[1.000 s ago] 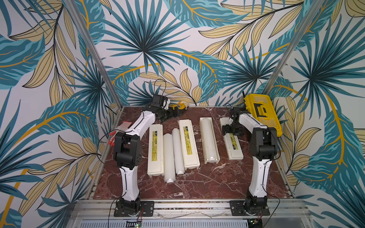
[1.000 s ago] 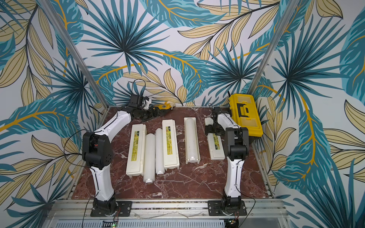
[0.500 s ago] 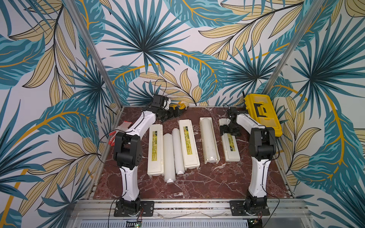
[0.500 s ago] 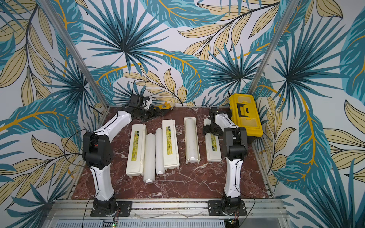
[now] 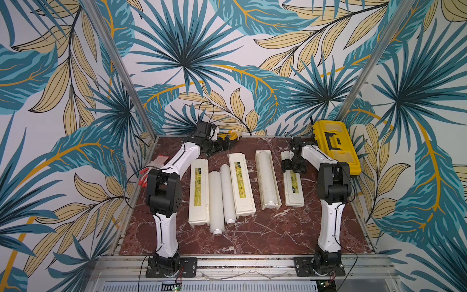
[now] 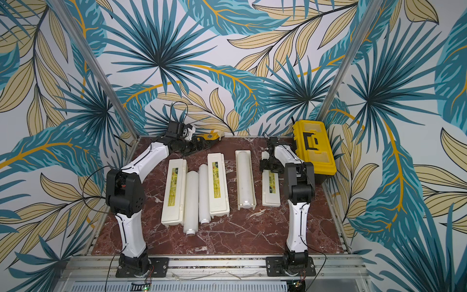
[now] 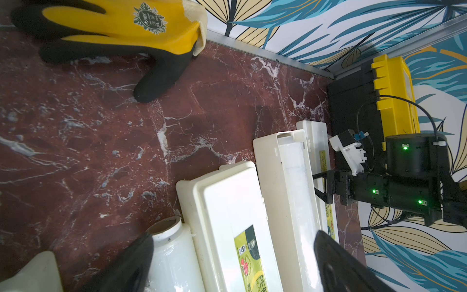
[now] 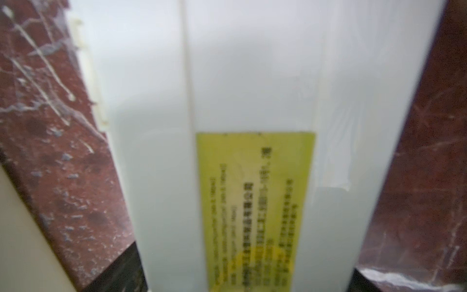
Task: Put plastic wrap rolls into dispensers
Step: Pick up the lid from the center of the board.
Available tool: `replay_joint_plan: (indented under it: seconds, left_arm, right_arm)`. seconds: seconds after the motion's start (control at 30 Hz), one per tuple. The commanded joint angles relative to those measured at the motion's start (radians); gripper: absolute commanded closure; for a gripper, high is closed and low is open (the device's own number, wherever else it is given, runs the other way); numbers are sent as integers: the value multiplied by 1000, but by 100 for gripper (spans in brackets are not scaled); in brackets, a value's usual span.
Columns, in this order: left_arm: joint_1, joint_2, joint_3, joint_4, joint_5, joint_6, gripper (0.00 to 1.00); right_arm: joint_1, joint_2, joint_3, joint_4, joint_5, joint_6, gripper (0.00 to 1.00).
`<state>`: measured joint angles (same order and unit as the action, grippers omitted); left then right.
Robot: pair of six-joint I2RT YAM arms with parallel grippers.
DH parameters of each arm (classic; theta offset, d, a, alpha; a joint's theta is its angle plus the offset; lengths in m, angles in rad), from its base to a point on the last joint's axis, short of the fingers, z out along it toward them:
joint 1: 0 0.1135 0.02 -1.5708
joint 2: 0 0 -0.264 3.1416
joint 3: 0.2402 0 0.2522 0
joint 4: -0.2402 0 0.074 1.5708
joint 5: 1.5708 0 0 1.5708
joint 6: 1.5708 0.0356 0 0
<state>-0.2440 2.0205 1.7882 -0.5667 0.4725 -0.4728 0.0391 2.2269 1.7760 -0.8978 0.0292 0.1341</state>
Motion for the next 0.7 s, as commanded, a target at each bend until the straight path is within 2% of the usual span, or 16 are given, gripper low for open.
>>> replay_joint_plan:
  seconds: [0.0, 0.17, 0.23, 0.3, 0.47, 0.67]
  left_arm:
    - [-18, 9, 68, 2, 12, -1, 1]
    - [-37, 20, 92, 1, 21, -3, 0]
    - [-42, 27, 99, 2, 27, -3, 1]
    - [-46, 33, 102, 1, 28, -3, 1]
    - [-49, 34, 99, 1, 25, -1, 1]
    - [-44, 16, 74, 1, 17, 6, 0]
  right_arm:
    - [1, -123, -36, -48, -10, 4, 20]
    - [1, -269, -25, -114, -72, -1, 26]
    - [5, -291, -1, -158, -118, 3, 28]
    - [37, -300, 36, -191, -104, 19, 29]
    - [164, -249, 171, -238, 12, 100, 27]
    - [239, -158, 262, -213, 24, 179, 27]
